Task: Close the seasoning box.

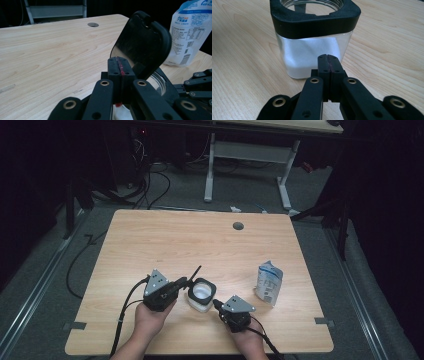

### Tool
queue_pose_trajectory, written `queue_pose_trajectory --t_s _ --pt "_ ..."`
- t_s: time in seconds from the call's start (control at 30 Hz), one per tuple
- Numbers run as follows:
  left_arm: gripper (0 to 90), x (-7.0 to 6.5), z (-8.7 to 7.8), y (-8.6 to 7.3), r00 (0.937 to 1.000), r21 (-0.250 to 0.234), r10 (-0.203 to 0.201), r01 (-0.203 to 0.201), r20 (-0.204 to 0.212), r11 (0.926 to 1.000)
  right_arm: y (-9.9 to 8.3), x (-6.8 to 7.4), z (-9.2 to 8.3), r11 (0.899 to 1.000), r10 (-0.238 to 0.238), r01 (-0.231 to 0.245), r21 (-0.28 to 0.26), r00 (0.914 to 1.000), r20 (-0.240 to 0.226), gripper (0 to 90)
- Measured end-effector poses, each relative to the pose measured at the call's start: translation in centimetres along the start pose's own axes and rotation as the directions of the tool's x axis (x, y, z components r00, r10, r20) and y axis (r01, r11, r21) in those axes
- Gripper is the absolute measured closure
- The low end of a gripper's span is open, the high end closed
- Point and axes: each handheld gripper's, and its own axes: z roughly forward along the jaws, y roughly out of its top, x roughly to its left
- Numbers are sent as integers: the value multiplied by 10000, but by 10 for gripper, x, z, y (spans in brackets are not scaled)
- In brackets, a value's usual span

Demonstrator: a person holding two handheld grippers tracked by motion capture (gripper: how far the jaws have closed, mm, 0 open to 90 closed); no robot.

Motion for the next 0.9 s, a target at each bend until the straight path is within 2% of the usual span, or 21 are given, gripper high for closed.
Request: queue_pose_trajectory --t_s 0.37,0.57,0.67,0.83,0.9 --pt "898 -6 4 -2 9999 114 148 -149 87 9998 0 0 -1 10000 6 -6 -72 10000 -16 895" --pt "896 -2 2 -5 9999 104 147 -146 -60 9998 -1 0 -1 10000 -14 14 -37 10000 5 894" --pt "896 1 1 -10 9998 210 119 -115 -170 9997 -1 -1 -2 10000 -27 27 -64 10000 47 893" --pt "896 4 3 -27 9995 671 52 -31 -312 9977 -2 -1 -2 10000 19 -19 -67 10000 42 888" --pt "897 3 6 -36 9997 892 -9 29 -234 9960 -2 -1 -2 10000 -1 1 -23 10000 82 885"
